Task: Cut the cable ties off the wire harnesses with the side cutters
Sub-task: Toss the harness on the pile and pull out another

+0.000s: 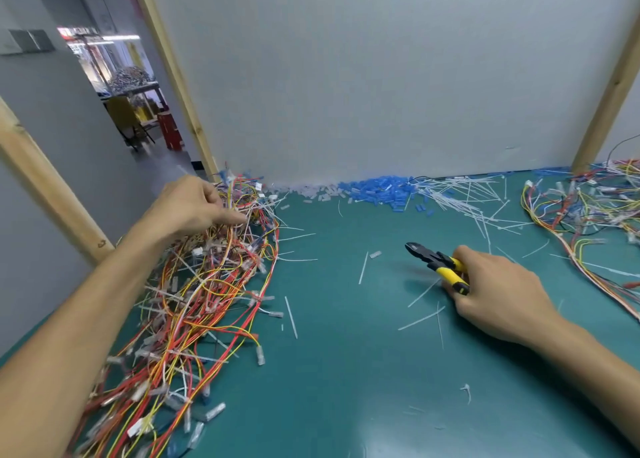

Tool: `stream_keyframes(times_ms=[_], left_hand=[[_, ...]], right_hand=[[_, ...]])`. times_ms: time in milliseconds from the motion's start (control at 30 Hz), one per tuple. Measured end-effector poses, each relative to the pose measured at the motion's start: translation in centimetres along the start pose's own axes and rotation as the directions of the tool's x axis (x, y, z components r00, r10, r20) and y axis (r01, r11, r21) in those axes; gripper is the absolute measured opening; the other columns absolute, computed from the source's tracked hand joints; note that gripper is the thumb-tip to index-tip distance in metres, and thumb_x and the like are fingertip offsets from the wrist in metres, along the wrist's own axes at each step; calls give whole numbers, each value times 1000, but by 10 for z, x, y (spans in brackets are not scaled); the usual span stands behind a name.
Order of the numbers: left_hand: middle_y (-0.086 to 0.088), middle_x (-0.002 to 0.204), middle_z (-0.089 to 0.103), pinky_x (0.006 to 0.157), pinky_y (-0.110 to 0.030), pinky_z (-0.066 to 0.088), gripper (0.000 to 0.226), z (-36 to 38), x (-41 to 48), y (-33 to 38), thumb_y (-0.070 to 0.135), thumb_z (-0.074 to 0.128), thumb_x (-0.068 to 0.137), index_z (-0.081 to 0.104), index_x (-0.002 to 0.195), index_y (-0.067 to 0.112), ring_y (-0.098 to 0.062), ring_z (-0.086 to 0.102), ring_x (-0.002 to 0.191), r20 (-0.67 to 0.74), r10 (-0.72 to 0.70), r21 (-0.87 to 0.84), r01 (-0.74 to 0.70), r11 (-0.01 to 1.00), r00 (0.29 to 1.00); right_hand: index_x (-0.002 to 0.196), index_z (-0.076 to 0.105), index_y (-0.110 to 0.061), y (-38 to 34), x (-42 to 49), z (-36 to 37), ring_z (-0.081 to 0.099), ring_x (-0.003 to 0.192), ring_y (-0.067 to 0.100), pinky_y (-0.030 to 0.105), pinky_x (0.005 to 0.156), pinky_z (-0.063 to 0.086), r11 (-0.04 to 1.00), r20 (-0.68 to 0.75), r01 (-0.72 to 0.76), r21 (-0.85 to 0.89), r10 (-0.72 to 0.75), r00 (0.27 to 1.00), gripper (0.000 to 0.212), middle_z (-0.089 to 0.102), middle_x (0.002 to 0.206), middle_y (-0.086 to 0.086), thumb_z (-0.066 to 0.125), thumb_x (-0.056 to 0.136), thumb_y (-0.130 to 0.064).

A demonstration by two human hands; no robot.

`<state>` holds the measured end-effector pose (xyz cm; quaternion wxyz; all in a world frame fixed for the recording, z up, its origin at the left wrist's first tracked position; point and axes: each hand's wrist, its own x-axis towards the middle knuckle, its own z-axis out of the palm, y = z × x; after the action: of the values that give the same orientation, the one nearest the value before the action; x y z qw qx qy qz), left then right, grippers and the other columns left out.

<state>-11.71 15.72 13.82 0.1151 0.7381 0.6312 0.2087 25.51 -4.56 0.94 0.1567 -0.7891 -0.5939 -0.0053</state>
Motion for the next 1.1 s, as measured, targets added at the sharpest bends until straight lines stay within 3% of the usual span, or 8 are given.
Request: stream_keyframes(times_ms=[267,333,400,467,600,733,867,1100], left_hand=[[-9,55,64,46,-28,43,30,-19,17,8,18,72,96,55,74,6,-19,53,40,504,33,113,-104,988,863],[-8,62,71,47,-29,49,23,-39,25,12,16,68,99,66,79,6,-22,63,44,399,69,156,-142,977,914],[-3,66,74,56,-36,57,15,-59,30,16,20,70,96,72,81,18,-28,72,58,-25,259,236,-246,940,965],[-5,75,74,64,-41,57,3,-53,19,22,21,72,88,72,89,24,-33,70,71,-315,458,407,-318,856,831],[1,81,65,61,-31,46,7,13,-8,25,23,69,87,69,93,22,-22,56,73,216,296,657,-363,661,930],[-11,76,73,69,-42,53,8,-12,24,11,13,71,84,73,88,20,-33,66,68,-526,372,348,-205,915,765],[-7,93,68,74,-39,50,13,-4,26,7,31,70,90,71,98,21,-27,62,81,66,84,595,-107,796,994],[-11,99,56,97,-54,40,34,31,-33,-1,18,72,75,59,106,12,-31,53,93,-245,568,741,-226,633,786]], right_hand=[[96,44,-29,0,-1,-4,60,81,27,34,58,41,1000,12,-10,-6,10,1000,23,59,86,-9,58,97,-47],[96,43,-29,0,-1,-3,60,81,26,34,57,41,1000,13,-6,-3,7,1000,24,59,85,-9,58,98,-48],[95,42,-29,1,0,-2,60,81,26,34,57,41,1000,15,-4,2,4,1000,24,58,85,-10,57,98,-49],[93,42,-29,0,0,-1,60,81,25,34,56,40,1000,14,-1,0,1,1000,25,58,84,-10,55,99,-50],[91,41,-28,1,0,-3,61,80,24,33,56,39,1000,17,0,2,-1,1000,29,59,83,-11,53,100,-54],[93,42,-29,2,0,-1,61,79,21,32,55,39,1000,23,1,-24,0,1000,28,58,84,-12,52,100,-54],[91,40,-29,2,1,-3,59,78,21,33,55,39,1000,34,4,-14,-4,999,28,57,82,-12,55,99,-51],[87,36,-30,5,2,1,57,73,17,32,52,33,1000,3,13,-9,-13,1000,31,54,78,-13,55,99,-52]])
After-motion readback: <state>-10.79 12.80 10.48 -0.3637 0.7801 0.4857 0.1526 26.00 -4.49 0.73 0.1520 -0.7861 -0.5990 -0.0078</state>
